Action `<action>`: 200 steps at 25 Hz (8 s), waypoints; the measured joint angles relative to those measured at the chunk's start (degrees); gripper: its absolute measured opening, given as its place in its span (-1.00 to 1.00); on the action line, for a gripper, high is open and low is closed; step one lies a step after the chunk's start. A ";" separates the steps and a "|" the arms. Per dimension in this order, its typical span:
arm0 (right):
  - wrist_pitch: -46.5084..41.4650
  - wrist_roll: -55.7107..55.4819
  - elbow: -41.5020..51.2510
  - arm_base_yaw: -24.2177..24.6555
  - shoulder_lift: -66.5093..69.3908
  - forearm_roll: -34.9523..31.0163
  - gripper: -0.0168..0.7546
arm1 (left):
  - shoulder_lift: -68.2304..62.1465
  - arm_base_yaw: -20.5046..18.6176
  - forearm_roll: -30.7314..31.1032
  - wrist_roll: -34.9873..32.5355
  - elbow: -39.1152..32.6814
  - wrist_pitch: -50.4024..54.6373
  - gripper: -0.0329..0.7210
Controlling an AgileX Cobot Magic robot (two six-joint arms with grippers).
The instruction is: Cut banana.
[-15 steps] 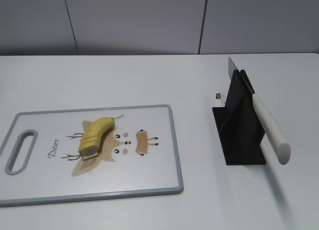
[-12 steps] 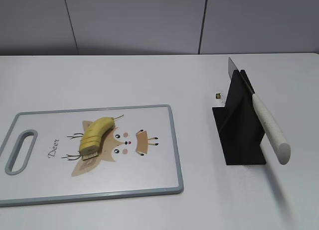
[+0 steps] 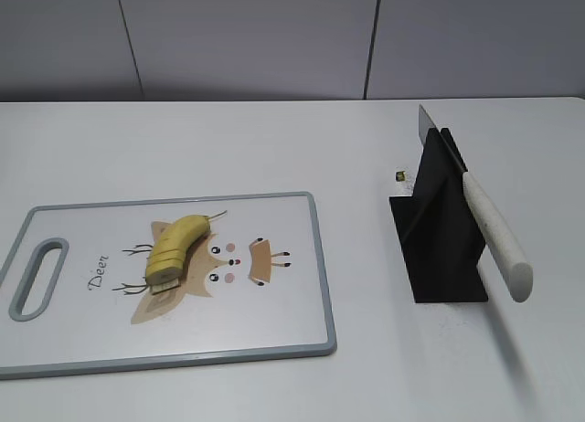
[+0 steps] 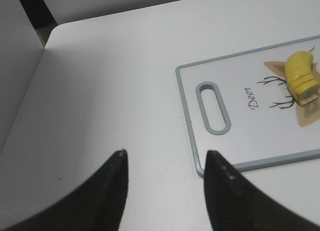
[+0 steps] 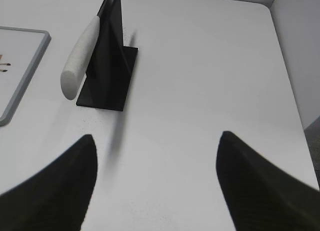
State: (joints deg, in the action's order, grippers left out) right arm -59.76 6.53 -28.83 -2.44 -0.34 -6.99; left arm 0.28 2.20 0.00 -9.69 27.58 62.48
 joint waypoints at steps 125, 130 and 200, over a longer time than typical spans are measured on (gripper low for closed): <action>0.63 -24.25 -33.99 -28.73 72.31 14.34 -0.54 | -1.49 0.00 0.00 -1.91 1.42 -0.82 0.36; 1.12 -10.36 -40.18 -28.73 78.12 14.34 -0.54 | -11.57 0.00 -4.73 -7.54 4.65 -4.11 0.36; 10.52 58.77 -58.29 -29.10 116.34 -15.03 -0.51 | -95.61 9.46 -21.96 -63.37 34.26 -14.07 -0.92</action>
State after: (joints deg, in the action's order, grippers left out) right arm -49.23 65.29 -87.13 -31.53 115.99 -22.03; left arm -95.33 11.66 -21.96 -73.06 61.84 48.41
